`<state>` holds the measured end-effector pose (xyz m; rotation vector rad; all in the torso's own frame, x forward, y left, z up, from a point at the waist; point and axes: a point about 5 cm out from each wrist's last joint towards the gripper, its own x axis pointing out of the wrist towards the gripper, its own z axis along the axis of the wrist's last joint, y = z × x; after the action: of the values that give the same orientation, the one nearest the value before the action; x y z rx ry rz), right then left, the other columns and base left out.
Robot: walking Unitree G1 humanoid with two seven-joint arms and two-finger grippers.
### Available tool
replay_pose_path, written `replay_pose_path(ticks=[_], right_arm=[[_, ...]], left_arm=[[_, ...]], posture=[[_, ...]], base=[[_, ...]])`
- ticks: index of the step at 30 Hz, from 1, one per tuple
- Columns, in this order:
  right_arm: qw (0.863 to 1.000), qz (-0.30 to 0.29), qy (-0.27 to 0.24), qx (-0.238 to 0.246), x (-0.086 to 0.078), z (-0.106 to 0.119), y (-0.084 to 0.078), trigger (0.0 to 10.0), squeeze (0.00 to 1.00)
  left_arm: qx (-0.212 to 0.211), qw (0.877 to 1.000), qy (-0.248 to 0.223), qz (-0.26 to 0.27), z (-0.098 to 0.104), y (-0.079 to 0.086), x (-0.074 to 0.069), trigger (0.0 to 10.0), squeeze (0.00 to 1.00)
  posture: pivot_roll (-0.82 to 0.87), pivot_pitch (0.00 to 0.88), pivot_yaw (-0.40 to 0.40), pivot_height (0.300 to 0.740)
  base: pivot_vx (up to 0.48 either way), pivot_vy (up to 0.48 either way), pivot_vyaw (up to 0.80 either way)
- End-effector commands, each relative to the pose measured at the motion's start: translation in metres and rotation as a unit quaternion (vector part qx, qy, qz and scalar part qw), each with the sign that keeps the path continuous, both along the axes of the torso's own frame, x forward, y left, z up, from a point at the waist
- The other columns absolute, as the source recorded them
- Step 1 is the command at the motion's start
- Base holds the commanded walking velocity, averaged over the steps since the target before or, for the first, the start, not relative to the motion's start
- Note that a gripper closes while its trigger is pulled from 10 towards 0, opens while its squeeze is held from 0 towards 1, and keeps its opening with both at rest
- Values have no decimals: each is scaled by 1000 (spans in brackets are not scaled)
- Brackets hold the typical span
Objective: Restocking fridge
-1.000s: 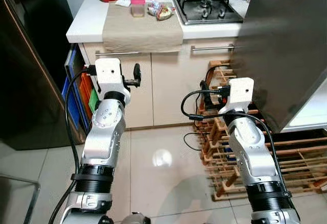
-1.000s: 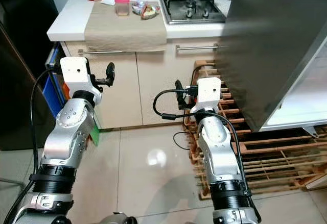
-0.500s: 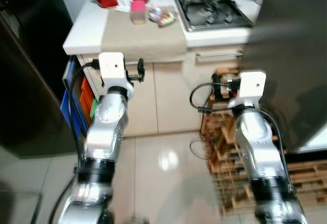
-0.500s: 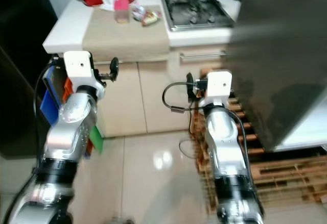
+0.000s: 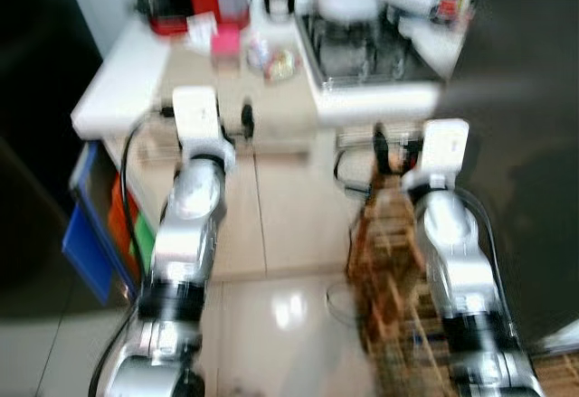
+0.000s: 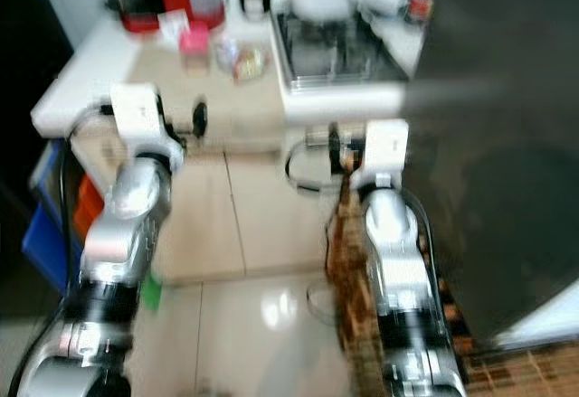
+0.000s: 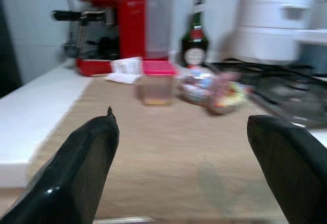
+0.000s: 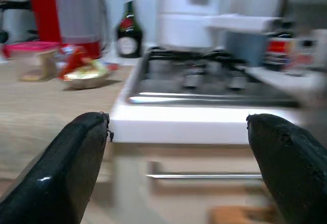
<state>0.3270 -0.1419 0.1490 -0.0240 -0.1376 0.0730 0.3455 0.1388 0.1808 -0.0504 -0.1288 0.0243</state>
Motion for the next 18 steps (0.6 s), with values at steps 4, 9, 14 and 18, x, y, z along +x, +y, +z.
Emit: replay_pose_path(ticks=[4,9,14,18], right_arm=[[1000,18,-13,-8,-1,5,6,10000,0],[1000,7,-13,4,0,5,3,10000,0],[1000,8,-12,0,-1,5,2,10000,0],[1000,11,-13,1,-1,5,2,10000,0]], left_arm=[[-7,1000,-5,6,3,0,1,10000,0],[-6,1000,-6,4,3,0,1,10000,0],[-24,1000,-12,-5,4,0,0,10000,0],[-36,999,-22,-19,8,-2,-1,10000,0]], posture=[[-35,0,44,740],[-35,0,44,740],[-37,0,44,740],[-36,0,41,740]], base=[[480,0,523],[480,0,279],[384,94,0],[0,480,0]])
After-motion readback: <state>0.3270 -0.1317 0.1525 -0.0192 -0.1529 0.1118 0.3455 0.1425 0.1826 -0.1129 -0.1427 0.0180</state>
